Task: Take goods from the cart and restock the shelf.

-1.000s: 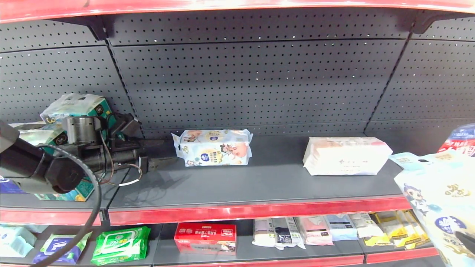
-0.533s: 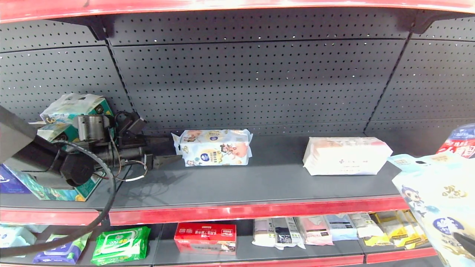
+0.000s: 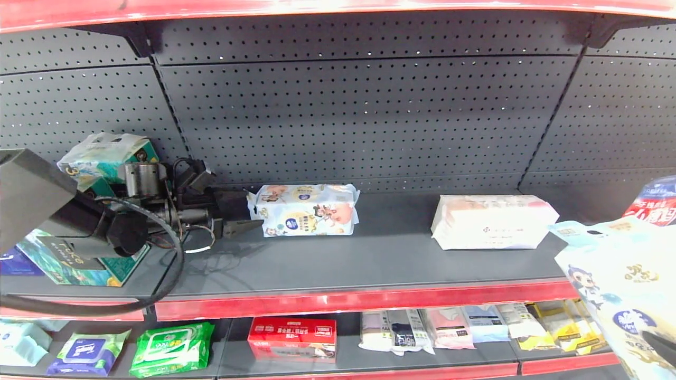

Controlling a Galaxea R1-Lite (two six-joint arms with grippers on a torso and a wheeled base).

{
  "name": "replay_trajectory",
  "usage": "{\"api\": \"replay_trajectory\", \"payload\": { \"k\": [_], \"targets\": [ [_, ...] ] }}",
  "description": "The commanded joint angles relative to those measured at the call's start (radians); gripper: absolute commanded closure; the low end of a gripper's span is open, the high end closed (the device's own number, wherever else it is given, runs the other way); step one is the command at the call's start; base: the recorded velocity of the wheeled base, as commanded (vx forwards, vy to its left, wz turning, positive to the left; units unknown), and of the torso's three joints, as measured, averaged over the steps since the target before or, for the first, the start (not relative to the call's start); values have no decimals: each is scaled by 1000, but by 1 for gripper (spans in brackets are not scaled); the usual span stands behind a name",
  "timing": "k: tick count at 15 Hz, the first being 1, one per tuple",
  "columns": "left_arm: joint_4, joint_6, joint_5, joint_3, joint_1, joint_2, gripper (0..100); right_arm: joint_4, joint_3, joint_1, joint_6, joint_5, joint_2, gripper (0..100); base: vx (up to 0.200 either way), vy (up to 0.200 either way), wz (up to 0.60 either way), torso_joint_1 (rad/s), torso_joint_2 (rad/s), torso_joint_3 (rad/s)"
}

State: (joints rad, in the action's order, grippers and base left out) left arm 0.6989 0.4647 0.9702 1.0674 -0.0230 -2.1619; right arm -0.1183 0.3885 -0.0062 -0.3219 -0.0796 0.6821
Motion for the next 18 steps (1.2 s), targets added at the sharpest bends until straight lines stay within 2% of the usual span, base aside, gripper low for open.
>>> {"api": "replay_trajectory", "payload": {
  "k": [1, 7, 18],
  "targets": [
    [2, 5, 2, 48, 2, -49, 0, 0, 0, 0, 0, 0, 4, 100, 0, 0, 0, 0, 0, 0],
    [-7, 12, 19, 121, 23, -108, 0, 0, -2, 0, 0, 3, 14, 100, 0, 0, 0, 0, 0, 0],
    [-7, 11, 44, 201, 51, -167, 0, 0, -16, 0, -39, 1, 20, 100, 0, 0, 0, 0, 0, 0]
  ]
}}
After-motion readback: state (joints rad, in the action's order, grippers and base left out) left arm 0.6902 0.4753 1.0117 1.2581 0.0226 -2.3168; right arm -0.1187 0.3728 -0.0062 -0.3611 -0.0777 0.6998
